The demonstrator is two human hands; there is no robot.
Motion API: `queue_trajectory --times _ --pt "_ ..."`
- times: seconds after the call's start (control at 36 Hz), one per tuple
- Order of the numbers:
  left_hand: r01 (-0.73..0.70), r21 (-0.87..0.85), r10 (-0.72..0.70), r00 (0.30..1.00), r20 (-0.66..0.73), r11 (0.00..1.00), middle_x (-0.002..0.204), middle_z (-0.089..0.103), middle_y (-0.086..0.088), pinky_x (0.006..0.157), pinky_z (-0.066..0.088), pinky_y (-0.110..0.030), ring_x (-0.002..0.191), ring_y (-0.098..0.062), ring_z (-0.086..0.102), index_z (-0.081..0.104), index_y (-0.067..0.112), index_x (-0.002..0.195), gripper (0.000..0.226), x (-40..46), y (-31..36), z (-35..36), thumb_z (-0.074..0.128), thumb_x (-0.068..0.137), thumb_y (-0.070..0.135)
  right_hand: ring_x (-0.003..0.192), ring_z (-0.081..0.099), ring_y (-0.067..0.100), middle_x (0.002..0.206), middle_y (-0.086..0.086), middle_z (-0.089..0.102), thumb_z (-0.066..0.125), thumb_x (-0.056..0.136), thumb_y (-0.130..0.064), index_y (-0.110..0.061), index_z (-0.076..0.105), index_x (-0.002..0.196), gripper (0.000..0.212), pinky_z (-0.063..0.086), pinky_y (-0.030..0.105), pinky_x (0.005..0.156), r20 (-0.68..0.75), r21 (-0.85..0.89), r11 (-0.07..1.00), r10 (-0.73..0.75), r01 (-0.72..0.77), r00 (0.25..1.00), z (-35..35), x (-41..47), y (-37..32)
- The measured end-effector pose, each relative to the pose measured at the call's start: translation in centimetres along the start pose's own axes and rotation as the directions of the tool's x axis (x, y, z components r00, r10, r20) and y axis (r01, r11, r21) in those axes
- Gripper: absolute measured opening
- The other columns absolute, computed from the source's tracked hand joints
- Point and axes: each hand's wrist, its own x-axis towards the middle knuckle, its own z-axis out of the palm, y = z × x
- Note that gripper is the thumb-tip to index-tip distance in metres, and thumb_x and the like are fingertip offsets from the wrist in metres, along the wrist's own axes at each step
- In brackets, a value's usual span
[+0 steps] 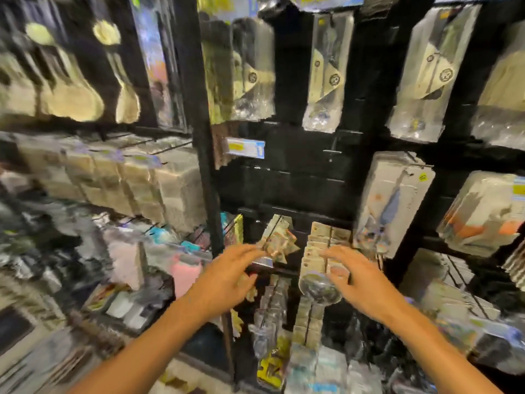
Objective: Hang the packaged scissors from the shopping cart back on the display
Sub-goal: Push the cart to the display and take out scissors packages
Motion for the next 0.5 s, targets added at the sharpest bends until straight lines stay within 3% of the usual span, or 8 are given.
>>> queue_trajectory --times 0.11,0.33,0.5 --pt "0.078 0.052 -0.078 0.997 -0.006 0.996 0.148 0.046 0.008 0.109 0.043 -0.032 0.136 -0.012 0.044 0.046 0.032 0.147 0.052 -7.3 -2.4 -2.6 0.045 0.097 0.046 0.135 0.043 0.005 0.146 -0.017 0.045 0.061 0.098 -0.039 -0.040 0.049 0.139 0.043 0.040 0.031 0.112 0.175 0.032 0.998 -0.067 0.062 0.982 3.7 -0.3 -5.3" --pt "0.280 0.048 -0.280 0.960 -0.006 0.959 0.144 0.050 0.010 0.107 0.044 -0.029 0.133 -0.012 0.046 0.048 0.031 0.145 0.048 -23.2 -6.6 -4.1 0.050 0.098 0.043 0.142 0.033 0.000 0.151 -0.023 0.037 0.054 0.098 -0.052 -0.044 0.042 0.146 0.050 0.033 0.030 0.119 0.404 0.023 0.987 -0.154 0.158 0.902 13.6 -2.0 -13.7" --pt "0.508 0.012 -0.508 0.861 -0.021 0.861 0.141 0.054 0.007 0.105 0.043 -0.031 0.129 -0.015 0.051 0.052 0.030 0.143 0.049 -34.6 -9.1 -3.0 0.056 0.095 0.041 0.140 0.039 0.005 0.151 -0.019 0.041 0.056 0.098 -0.050 -0.045 0.043 0.144 0.047 0.039 0.031 0.115 0.562 0.036 0.976 -0.199 0.217 0.803 20.5 -3.4 -19.0"
